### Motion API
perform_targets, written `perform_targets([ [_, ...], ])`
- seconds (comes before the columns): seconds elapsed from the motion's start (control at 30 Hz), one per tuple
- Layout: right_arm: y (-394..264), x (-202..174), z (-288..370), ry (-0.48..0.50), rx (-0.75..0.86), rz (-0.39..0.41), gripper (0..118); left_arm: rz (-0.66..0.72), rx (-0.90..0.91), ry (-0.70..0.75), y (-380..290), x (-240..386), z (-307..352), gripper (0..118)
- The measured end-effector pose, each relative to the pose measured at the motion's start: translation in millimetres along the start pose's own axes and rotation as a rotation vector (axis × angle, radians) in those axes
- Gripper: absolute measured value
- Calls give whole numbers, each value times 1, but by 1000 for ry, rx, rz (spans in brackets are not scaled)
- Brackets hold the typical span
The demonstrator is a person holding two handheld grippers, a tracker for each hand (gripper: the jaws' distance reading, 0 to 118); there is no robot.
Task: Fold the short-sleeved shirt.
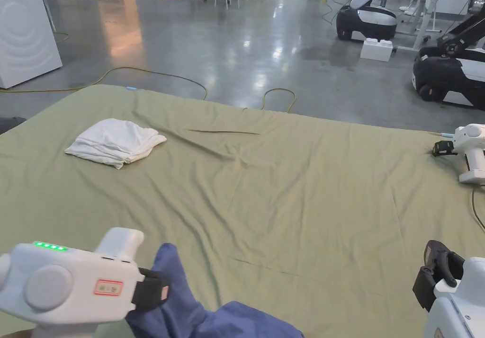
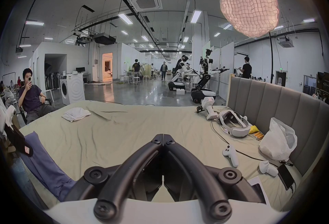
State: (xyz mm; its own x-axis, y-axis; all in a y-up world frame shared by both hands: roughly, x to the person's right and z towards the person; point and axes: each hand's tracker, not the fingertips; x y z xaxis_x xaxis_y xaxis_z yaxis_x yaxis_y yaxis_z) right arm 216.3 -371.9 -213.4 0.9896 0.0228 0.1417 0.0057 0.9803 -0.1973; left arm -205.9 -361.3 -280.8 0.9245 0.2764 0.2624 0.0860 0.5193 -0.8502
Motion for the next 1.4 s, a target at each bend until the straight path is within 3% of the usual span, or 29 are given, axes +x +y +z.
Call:
perform_targets([
  [0.4, -7, 11, 2, -31, -31, -16, 0, -81, -120, -39, -12, 94, -87, 13],
  [0.7, -12, 12, 3, -36, -54, -17, 0, -51, -219, -1, -32, 137, -158, 13],
  [0.73, -12, 13, 3, -36, -55, -16, 0, -50, -219, 0, -33, 138, -159, 17],
  [0.83, -12, 14, 3, -36, -58, -17, 0, -5, -222, -96, -30, 130, -151, 54],
  [0.97, -12, 17, 3, -38, -56, -18, 0, 84, -155, -248, -19, 112, -115, 57],
  [1.1, -12, 17, 3, -40, -59, -26, 0, 129, -66, -302, -12, 92, -98, 54],
  [1.13, -13, 17, 3, -40, -61, -28, 0, 125, -68, -288, -13, 89, -101, 50],
  [1.2, -14, 17, 4, -38, -63, -32, 0, 109, -110, -206, -13, 87, -118, 26],
  [1.23, -15, 17, 4, -38, -64, -31, 0, 104, -126, -179, -18, 86, -129, 21],
  [1.3, -16, 16, 5, -38, -65, -29, 0, 113, -183, -213, -27, 86, -154, 14],
  [1.4, -17, 16, 5, -39, -71, -26, 0, 149, -251, -239, -47, 87, -185, 12],
])
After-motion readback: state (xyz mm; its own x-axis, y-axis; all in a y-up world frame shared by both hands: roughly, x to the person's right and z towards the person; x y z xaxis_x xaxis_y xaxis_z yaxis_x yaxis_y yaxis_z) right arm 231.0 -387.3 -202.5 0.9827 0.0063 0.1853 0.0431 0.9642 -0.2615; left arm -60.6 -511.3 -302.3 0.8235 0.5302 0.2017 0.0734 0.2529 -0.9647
